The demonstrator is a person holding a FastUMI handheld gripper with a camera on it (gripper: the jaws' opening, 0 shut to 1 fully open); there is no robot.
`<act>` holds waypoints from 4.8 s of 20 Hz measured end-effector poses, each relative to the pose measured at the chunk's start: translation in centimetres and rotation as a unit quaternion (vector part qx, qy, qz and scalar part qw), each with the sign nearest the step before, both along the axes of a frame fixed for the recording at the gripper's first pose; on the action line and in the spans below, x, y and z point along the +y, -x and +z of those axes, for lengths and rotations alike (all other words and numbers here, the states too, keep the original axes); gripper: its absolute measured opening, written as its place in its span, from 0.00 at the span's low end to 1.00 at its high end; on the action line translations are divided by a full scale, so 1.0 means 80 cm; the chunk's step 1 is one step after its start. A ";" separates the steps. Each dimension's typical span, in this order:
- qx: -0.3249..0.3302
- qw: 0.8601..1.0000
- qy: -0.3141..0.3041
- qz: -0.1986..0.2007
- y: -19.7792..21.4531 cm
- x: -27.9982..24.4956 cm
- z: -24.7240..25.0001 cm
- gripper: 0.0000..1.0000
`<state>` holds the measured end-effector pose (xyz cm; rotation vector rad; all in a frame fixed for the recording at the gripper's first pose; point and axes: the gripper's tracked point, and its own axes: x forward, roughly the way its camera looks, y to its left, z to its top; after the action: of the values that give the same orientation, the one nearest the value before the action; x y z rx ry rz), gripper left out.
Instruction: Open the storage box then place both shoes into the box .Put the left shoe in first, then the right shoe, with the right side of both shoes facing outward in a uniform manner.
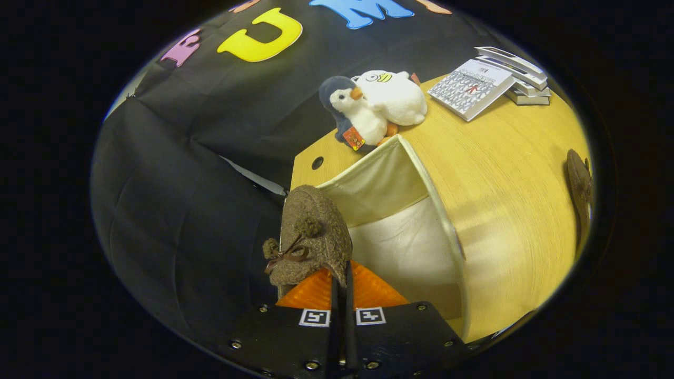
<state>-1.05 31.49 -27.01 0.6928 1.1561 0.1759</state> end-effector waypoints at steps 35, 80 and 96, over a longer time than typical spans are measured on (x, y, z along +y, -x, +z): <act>-0.150 0.973 0.173 0.041 0.042 -0.378 0.071 0.98; 0.081 0.984 0.158 -0.032 0.147 -0.495 -0.092 0.02; 0.013 0.992 0.115 -0.043 0.071 -0.378 0.035 0.02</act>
<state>-6.75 1.22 -24.22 0.5403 1.1470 -0.0394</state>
